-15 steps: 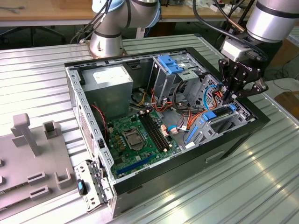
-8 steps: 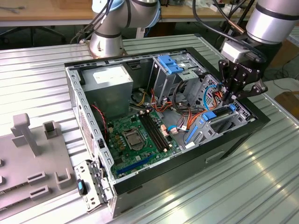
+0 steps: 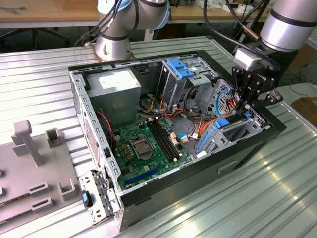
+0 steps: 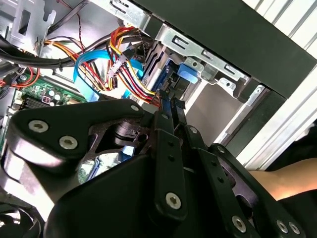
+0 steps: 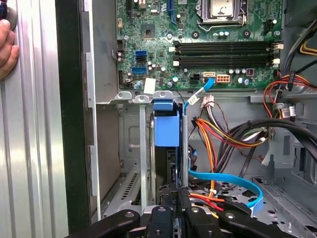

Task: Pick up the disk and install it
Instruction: 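Insert the first disk wire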

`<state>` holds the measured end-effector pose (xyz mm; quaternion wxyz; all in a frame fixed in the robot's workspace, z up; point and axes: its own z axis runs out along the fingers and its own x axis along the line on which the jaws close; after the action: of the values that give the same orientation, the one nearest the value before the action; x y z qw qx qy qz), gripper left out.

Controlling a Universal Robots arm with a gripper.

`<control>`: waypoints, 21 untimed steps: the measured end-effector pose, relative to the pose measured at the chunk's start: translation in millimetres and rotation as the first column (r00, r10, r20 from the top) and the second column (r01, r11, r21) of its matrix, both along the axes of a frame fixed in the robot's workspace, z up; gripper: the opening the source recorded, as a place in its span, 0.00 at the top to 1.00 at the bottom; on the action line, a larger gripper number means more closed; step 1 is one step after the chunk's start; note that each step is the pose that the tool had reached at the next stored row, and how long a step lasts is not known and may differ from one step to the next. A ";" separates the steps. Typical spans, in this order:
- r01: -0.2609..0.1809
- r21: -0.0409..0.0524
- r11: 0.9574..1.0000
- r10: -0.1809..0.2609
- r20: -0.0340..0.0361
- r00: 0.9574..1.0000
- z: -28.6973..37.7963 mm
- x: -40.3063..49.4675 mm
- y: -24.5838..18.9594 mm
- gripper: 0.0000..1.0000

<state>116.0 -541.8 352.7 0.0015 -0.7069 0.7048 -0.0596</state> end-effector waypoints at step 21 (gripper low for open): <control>-0.038 0.006 0.999 0.038 0.000 0.999 -6.7 1.3 -3.6 0.84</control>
<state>117.3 -545.4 346.0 0.0047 -0.7201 0.6915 -0.0575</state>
